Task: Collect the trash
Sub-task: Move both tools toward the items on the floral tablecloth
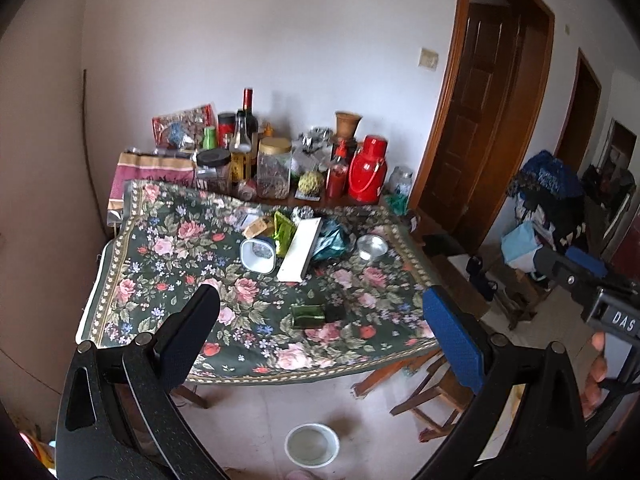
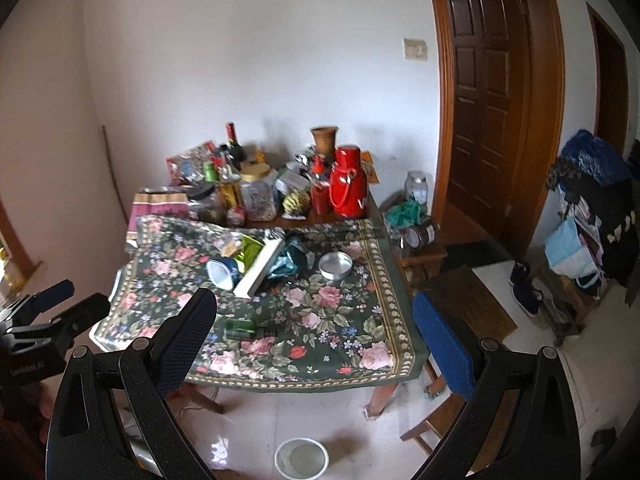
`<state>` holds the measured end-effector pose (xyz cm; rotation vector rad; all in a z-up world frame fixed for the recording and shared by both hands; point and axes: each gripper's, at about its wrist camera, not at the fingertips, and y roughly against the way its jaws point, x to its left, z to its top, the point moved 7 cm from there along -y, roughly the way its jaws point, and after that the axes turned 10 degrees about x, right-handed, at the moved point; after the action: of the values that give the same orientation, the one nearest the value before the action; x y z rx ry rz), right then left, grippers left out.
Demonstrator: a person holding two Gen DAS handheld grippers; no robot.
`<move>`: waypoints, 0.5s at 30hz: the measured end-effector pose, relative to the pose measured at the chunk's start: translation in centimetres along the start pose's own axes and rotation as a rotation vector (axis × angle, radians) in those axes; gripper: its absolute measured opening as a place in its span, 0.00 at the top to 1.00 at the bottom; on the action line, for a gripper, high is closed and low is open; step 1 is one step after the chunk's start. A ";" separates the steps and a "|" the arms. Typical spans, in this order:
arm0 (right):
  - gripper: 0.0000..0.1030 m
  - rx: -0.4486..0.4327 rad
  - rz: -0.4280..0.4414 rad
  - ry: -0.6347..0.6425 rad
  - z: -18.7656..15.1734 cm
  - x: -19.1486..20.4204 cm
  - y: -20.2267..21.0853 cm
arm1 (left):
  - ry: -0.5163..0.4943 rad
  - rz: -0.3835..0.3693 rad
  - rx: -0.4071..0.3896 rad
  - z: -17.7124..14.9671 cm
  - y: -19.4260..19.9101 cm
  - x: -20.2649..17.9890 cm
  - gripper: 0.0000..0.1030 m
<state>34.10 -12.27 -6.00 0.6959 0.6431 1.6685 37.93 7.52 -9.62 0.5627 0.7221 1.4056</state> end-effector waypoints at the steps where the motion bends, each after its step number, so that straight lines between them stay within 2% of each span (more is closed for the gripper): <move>1: 0.05 0.019 -0.004 -0.006 0.1 -0.1 -0.8 | 0.003 -0.001 0.017 0.1 -1.0 0.3 0.01; 8: 0.05 0.136 -0.045 -0.011 0.8 -1.9 -7.1 | 0.070 0.009 0.151 0.5 -8.6 1.9 0.05; 15: 0.05 0.271 -0.003 0.032 2.2 -4.1 -15.1 | 0.197 0.084 0.289 -0.2 -16.7 2.7 0.06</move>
<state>46.29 -13.33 -16.00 0.8614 0.9036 1.6076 49.05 8.56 -22.33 0.6917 1.0814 1.4576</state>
